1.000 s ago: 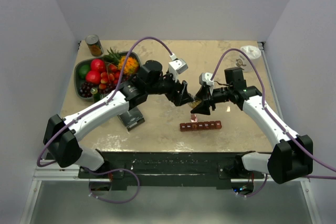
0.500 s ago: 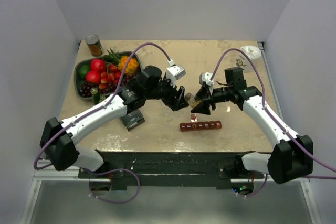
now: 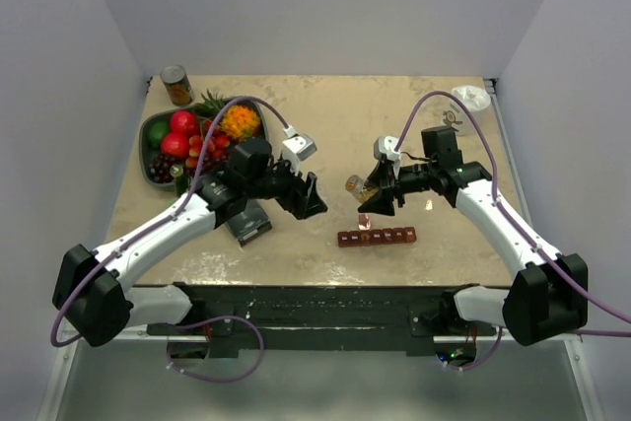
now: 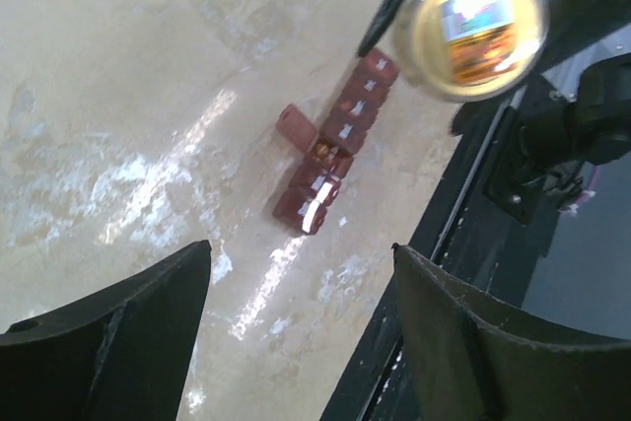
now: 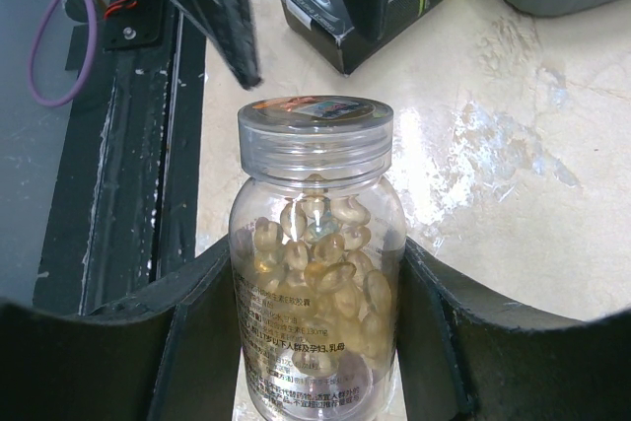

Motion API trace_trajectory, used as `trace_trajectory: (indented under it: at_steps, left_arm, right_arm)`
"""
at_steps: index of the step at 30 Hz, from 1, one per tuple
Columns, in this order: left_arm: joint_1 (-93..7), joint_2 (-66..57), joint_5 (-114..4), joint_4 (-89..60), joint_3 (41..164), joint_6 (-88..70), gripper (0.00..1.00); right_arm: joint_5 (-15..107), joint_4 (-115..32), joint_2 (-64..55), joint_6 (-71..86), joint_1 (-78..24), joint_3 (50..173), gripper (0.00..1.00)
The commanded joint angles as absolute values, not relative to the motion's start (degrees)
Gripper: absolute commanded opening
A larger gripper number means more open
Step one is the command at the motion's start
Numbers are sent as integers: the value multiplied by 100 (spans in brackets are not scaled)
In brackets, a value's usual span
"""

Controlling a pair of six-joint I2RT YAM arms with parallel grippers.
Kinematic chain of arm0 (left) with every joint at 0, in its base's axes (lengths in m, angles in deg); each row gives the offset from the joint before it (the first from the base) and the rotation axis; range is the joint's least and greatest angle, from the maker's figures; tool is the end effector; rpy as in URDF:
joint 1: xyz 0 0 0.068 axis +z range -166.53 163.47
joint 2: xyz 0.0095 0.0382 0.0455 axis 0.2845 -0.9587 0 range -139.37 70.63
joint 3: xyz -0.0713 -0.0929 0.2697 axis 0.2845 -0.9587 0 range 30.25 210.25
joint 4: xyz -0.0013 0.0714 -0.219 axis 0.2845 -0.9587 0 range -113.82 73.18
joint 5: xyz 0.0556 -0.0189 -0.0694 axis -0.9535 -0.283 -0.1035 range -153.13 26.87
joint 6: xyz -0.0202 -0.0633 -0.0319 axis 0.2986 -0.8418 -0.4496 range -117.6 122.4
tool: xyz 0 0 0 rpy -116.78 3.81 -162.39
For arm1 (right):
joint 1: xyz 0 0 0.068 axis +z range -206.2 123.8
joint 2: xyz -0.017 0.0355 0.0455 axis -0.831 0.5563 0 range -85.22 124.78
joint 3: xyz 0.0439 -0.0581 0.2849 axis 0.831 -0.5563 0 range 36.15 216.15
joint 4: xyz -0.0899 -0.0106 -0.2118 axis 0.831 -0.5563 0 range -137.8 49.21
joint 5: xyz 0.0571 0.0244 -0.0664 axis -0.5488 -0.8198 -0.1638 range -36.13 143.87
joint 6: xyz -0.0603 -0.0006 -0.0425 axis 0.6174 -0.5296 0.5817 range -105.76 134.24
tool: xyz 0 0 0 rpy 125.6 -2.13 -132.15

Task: Sort the pills into containers

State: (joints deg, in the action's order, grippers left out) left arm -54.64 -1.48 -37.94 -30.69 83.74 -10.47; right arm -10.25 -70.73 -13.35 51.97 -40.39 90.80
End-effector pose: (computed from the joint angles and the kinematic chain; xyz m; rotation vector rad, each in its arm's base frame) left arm 0.1894 -0.1818 0.3053 0.7526 2.1118 -0.9742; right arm 0.1960 0.1131 0.3059 -1.3381 1.5625 1.0794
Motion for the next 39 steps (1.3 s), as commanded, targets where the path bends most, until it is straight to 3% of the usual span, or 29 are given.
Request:
trace_trajectory:
  at_steps: [1,17,31,39]
  left_arm:
    - [-5467,112,-3035,-2403,8728,-1070,79]
    - [-6030,-1145,-3649,-2376,10328,-1474,78]
    - [-6021,-1181,-3579,-2745,10056,-1211,75]
    - [-5540,-821,-3746,-2913,9248,-1044,75]
  right_arm:
    - [-1258,-6971,-1465,5282,-4011,9319,11]
    - [-1231,-6954,-1447,5282,-4011,9310,11]
    - [-1214,-6962,-1465,5291,-4011,9319,11]
    - [-1214,-6980,-1473,5300,-4020,9319,11]
